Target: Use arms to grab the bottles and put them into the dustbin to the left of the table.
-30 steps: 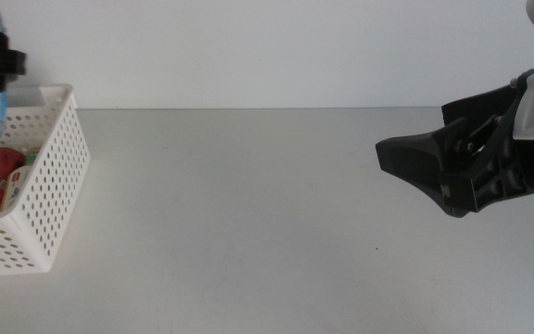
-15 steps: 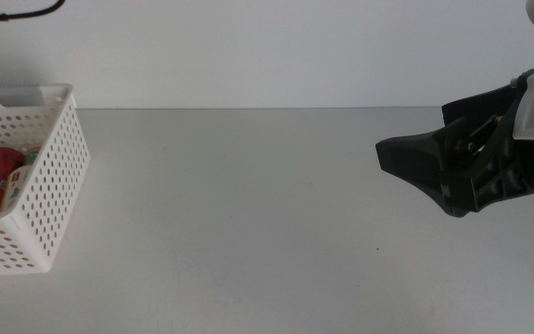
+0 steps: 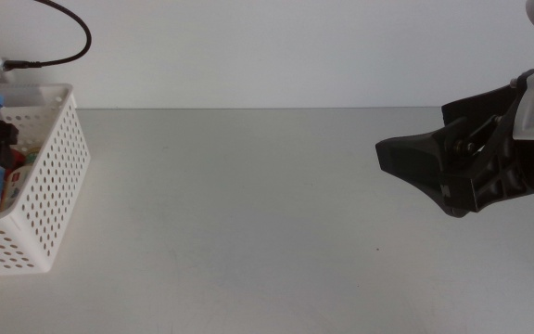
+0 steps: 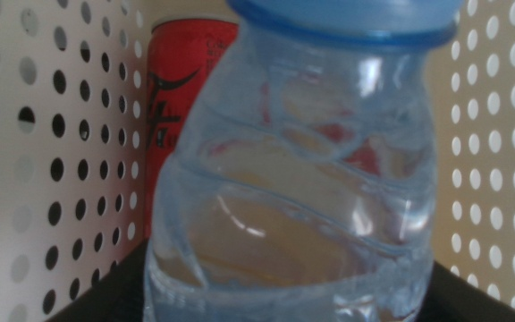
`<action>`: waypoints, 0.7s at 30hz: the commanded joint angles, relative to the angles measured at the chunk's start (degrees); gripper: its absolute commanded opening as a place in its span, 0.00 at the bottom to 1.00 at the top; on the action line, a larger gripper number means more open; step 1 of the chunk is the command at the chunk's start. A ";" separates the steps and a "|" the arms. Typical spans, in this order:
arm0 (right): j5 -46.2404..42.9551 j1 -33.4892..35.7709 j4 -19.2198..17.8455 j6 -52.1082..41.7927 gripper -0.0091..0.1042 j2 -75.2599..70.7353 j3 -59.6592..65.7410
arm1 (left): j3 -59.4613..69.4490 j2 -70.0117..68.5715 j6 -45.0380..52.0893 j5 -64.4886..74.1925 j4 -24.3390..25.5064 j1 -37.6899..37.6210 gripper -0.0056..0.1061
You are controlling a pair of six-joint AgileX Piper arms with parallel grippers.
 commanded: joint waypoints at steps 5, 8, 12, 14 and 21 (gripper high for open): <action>-3.67 -0.26 -0.42 -0.73 0.67 -0.70 -1.61 | -2.42 -2.82 -0.09 -4.54 -2.10 0.02 0.57; -3.67 -0.26 -0.42 -0.73 0.67 -0.70 -1.61 | -2.42 -2.82 -0.09 -3.82 -3.27 0.02 0.80; -3.67 -0.26 -0.42 -0.73 0.67 -0.70 -1.61 | -2.53 -3.70 1.12 -2.31 -4.23 -0.06 0.89; -3.67 -0.26 -0.42 -0.73 0.67 -0.70 -1.61 | -2.53 -4.74 2.34 -1.92 -4.28 -0.06 0.89; -3.67 -0.26 -0.42 -0.73 0.67 -0.70 -1.61 | -2.53 -11.62 2.45 0.39 -5.90 -0.06 0.89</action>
